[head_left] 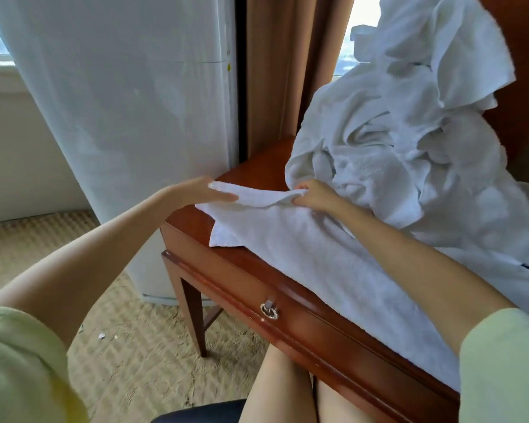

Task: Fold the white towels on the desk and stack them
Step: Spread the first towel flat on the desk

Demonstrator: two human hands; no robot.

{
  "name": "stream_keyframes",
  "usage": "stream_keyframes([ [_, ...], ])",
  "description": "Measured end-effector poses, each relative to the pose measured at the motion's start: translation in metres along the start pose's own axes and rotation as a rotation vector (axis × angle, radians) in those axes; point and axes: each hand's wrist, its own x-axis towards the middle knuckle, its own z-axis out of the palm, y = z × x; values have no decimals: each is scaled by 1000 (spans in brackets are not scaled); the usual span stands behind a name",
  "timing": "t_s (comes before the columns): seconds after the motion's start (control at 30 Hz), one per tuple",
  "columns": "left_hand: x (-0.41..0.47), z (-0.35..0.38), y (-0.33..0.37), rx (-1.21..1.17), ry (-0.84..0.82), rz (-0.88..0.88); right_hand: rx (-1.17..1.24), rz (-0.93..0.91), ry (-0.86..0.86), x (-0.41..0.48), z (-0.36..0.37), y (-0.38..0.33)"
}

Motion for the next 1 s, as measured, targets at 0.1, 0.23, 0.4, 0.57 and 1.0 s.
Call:
stream_keyframes([
  [0.1, -7, 18, -5, -29, -125, -13, -14, 19, 93, -2, 10, 10],
  [0.23, -20, 17, -16, 86, 15, -72, -68, -7, 139, -1, 9, 16],
  [0.4, -40, 32, -13, 292, -3, -25, -243, -51, 26, 3, 16, -3],
  [0.57, -48, 42, 2, 96, 10, 11, -274, -275, 1, 0, 45, -34],
  [1.0, -42, -65, -114, 464, 199, -263, -241, -299, -42, 5, 63, -3],
])
